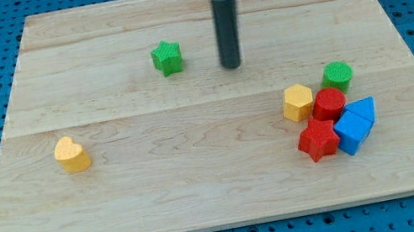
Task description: Move the green star to the center
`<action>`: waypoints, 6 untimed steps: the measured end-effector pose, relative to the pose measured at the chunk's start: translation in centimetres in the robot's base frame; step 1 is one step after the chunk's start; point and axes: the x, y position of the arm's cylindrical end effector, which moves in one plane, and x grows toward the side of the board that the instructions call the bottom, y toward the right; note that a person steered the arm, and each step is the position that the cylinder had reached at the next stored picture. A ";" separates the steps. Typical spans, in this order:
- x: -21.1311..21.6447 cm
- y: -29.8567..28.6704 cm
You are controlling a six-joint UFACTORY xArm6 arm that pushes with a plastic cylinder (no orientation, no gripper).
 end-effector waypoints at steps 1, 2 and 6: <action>-6.0 -1.4; -5.8 -10.9; 2.2 -7.0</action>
